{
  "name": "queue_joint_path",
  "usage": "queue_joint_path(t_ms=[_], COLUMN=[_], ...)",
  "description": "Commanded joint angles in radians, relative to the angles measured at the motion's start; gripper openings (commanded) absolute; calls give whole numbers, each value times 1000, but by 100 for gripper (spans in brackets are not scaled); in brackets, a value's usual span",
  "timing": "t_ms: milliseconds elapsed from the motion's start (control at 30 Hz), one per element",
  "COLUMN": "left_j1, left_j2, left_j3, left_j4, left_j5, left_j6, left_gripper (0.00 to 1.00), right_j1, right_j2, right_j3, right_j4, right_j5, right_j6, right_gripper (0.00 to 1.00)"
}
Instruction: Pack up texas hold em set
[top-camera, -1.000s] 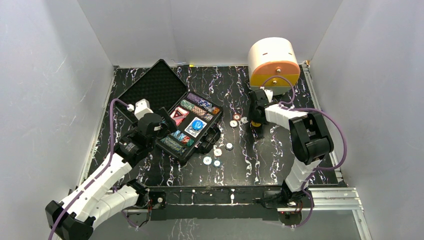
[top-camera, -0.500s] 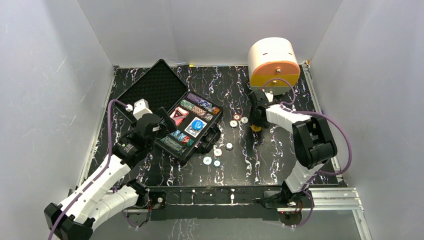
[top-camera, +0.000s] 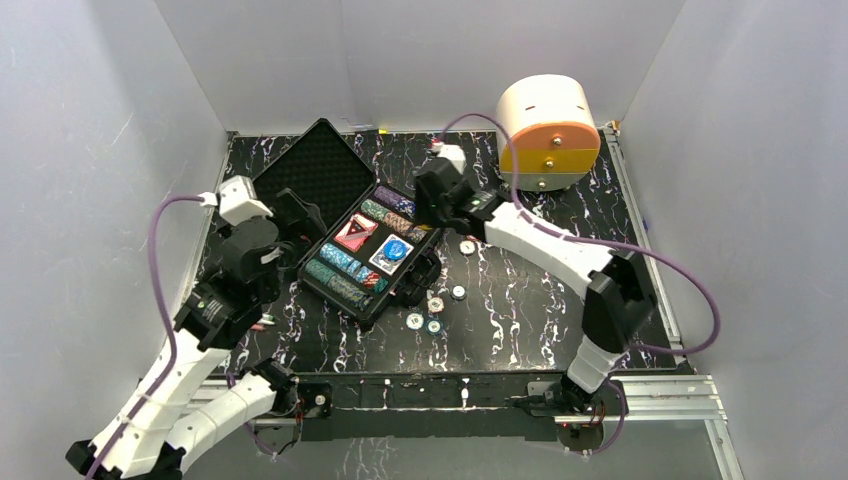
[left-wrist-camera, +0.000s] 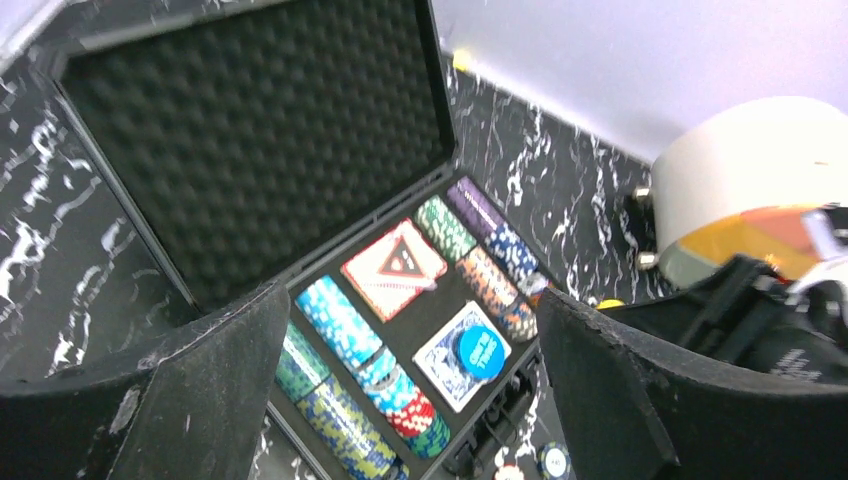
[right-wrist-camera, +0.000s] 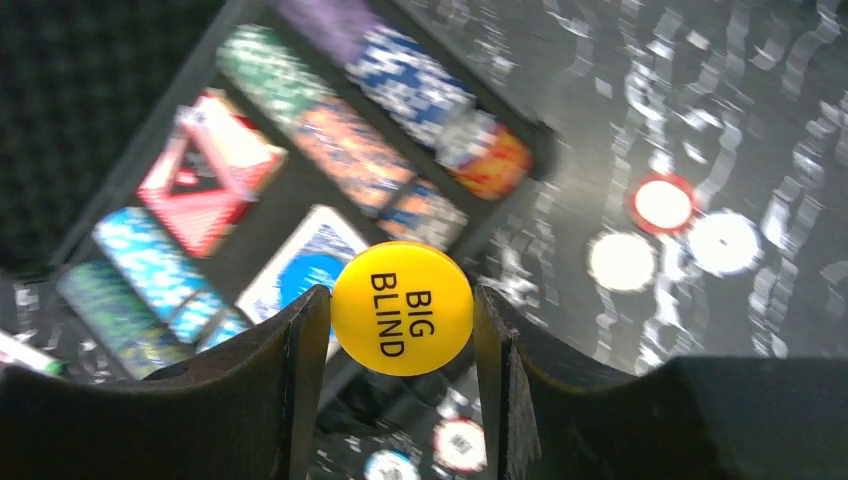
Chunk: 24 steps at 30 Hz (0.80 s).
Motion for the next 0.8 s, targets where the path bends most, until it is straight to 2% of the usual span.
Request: queue_joint_path(t_ms=[0, 300, 433, 767], left_j1=[1, 0, 0, 1], left_j2=[-43, -81, -76, -73], left_j3=[74, 95, 83, 48], left_j4=[8, -1, -2, 0], left_j5=[-113, -137, -133, -132], left_j6=[95, 127, 118, 119], left_gripper=[93, 94, 94, 95], right_j1=[91, 182, 192, 215], right_j2=[150, 431, 519, 633], right_j3=[194, 503, 555, 682], right_j4=[59, 93, 144, 108], right_j5=[31, 38, 15, -14], right_j6=[-30, -128, -166, -213], right_gripper=[53, 54, 54, 55])
